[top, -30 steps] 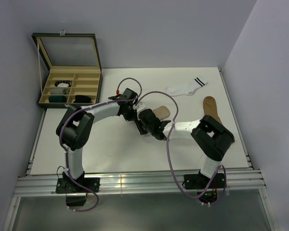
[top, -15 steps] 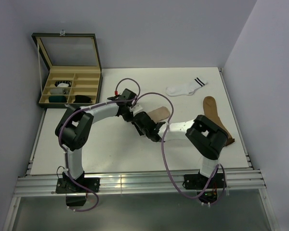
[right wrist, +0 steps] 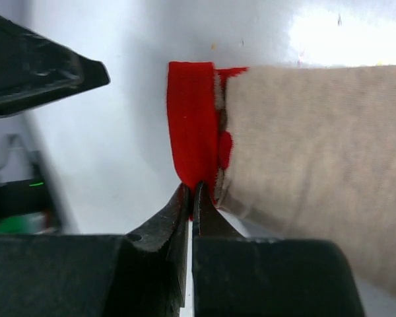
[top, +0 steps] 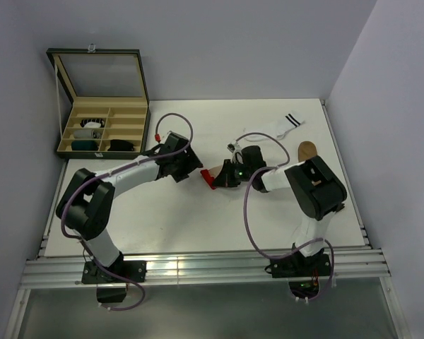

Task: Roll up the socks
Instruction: Roll the sock at the center of the board.

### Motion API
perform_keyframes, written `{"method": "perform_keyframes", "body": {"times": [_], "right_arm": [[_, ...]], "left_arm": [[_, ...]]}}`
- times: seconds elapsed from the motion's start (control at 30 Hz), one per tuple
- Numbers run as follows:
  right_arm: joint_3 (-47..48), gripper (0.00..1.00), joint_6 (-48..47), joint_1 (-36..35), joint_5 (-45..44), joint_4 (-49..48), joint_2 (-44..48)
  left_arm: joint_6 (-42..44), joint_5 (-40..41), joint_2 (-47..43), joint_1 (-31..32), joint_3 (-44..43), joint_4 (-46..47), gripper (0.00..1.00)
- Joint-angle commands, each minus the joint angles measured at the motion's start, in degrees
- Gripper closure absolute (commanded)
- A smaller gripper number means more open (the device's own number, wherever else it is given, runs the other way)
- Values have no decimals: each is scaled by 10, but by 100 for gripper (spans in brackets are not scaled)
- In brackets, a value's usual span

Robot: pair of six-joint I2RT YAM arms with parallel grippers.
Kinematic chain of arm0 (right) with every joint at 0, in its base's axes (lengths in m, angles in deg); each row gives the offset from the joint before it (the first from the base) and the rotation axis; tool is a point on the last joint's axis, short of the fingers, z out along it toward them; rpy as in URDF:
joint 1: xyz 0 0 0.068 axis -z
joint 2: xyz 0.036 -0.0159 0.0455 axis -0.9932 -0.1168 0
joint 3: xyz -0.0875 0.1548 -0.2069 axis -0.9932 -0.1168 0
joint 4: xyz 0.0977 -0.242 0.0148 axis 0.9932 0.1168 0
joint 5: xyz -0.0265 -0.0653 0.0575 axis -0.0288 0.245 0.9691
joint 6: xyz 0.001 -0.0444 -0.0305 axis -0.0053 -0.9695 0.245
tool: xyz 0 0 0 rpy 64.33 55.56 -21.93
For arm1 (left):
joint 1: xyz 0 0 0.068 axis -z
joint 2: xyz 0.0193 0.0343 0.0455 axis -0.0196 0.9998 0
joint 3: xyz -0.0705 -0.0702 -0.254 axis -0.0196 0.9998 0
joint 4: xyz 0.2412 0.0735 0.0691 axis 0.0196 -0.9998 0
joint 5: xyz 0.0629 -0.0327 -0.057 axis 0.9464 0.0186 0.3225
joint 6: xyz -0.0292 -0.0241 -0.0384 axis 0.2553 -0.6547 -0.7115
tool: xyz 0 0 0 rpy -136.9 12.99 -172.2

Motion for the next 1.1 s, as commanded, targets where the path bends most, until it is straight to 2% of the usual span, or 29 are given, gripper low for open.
{"method": "perform_keyframes", "body": {"times": [0.0,0.07,0.1,0.23,0.33,0.47,0.67,1.07], "right_arm": [[-34,100,141,38,183,-131,-50],[-45,100,190,62,207,-213,-83],[-54,100,232,69,216,-235,-93],[-64,100,304,96,238,-314,-137],[-57,100,296,104,235,-286,-153],[-39,100,238,104,211,-186,-143],[-29,100,225,104,200,-151,-145],[-20,100,183,104,173,-91,-130]], "left_arm": [[-21,-14,-28,-1,29,56,28],[-23,-27,-27,0,36,72,28],[-22,-30,-26,0,38,74,28],[-19,-34,-12,8,34,80,31],[-18,-45,4,18,25,81,33],[-15,-48,27,24,7,81,34],[-13,-46,68,30,-25,62,38],[5,-41,126,31,-50,6,65]]}}
